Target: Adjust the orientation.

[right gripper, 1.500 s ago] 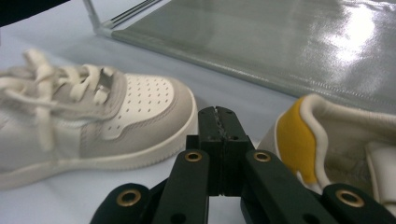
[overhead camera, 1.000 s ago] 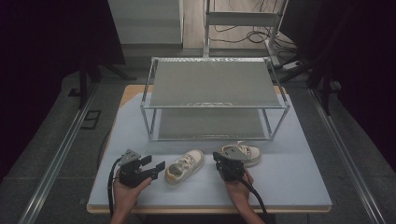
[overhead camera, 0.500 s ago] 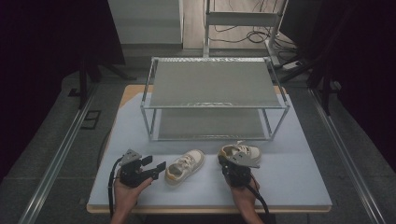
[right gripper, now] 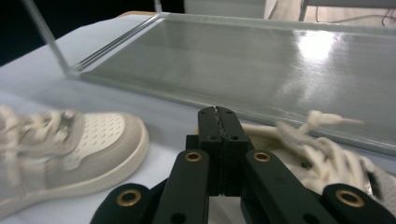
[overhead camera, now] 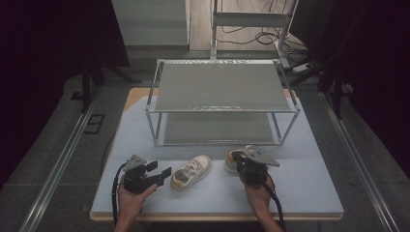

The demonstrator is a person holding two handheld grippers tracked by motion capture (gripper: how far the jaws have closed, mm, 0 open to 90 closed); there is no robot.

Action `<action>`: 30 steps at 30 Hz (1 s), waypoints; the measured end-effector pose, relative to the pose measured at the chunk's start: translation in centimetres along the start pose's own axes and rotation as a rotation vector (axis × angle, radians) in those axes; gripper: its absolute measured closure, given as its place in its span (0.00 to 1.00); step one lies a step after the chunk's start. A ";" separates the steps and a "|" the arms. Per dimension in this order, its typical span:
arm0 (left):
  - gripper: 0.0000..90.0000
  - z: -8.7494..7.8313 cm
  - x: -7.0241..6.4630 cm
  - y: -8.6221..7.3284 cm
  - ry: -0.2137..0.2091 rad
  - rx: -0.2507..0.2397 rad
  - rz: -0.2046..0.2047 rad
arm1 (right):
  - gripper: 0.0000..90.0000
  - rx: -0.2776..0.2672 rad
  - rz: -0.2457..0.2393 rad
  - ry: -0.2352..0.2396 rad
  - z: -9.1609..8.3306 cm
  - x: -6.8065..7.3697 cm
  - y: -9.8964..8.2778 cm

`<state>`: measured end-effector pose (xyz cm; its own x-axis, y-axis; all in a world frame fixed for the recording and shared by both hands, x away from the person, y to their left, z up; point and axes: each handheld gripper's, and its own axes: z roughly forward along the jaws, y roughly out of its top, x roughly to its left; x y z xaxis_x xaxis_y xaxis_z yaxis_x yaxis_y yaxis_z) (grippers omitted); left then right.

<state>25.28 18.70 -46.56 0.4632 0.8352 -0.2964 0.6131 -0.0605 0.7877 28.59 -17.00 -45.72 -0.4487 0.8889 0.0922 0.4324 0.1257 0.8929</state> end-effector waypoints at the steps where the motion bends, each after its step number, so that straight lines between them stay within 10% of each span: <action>1: 0.38 0.0 0.0 0.0 0.001 0.000 0.000 | 1.00 0.005 -0.006 -0.018 0.2 -0.1 0.1; 14: 0.38 0.0 0.1 0.0 0.004 0.001 -0.004 | 1.00 0.136 0.075 0.111 1.3 -2.3 -0.3; 30: 0.37 0.0 0.0 0.1 0.008 0.002 -0.005 | 1.00 0.207 -0.022 0.299 0.4 -4.0 -0.2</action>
<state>25.36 18.70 -46.53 0.4555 0.8396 -0.2960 0.6164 -0.0576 0.7853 30.61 -20.36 -46.44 -0.6555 0.7205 0.2264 0.5556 0.2570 0.7907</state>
